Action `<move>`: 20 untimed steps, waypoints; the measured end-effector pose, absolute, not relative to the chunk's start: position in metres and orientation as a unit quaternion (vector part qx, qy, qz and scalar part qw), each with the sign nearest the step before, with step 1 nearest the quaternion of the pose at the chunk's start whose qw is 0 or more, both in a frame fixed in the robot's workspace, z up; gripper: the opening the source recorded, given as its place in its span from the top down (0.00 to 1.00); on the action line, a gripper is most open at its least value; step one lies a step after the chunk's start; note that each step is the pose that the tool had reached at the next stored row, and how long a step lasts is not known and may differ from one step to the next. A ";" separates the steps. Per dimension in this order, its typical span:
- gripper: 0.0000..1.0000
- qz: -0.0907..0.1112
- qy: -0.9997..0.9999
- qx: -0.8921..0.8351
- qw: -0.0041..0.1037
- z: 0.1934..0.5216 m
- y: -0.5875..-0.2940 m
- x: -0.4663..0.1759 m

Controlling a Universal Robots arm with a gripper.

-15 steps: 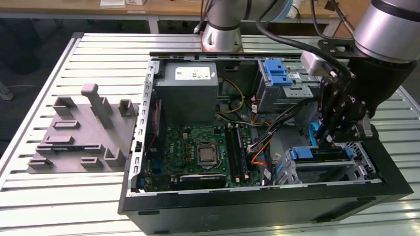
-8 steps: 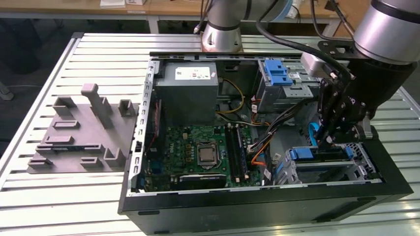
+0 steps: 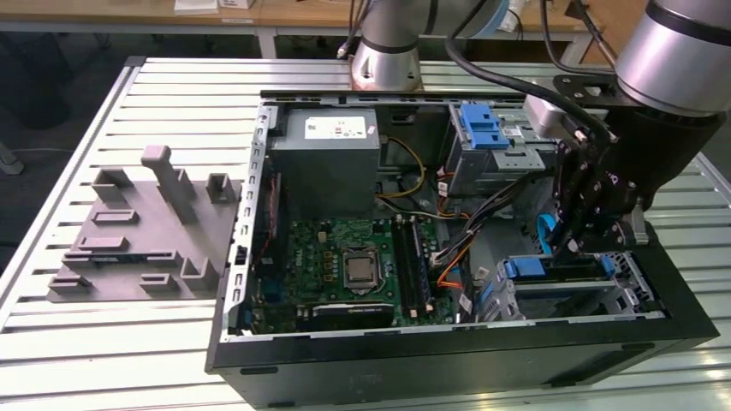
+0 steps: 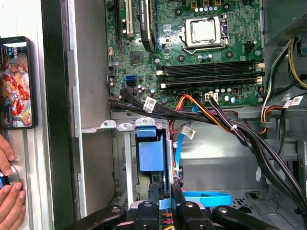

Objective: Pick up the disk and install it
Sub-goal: 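Insert the second disk wire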

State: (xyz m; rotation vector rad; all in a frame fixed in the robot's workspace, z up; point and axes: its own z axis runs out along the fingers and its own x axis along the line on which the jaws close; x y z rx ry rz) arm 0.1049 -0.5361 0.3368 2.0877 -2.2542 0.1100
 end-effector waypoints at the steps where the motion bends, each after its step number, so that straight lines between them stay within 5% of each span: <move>1: 0.75 0.036 -0.733 0.679 0.034 0.337 -0.536 0.105; 20: 0.75 0.036 -0.733 0.678 0.034 0.337 -0.541 0.106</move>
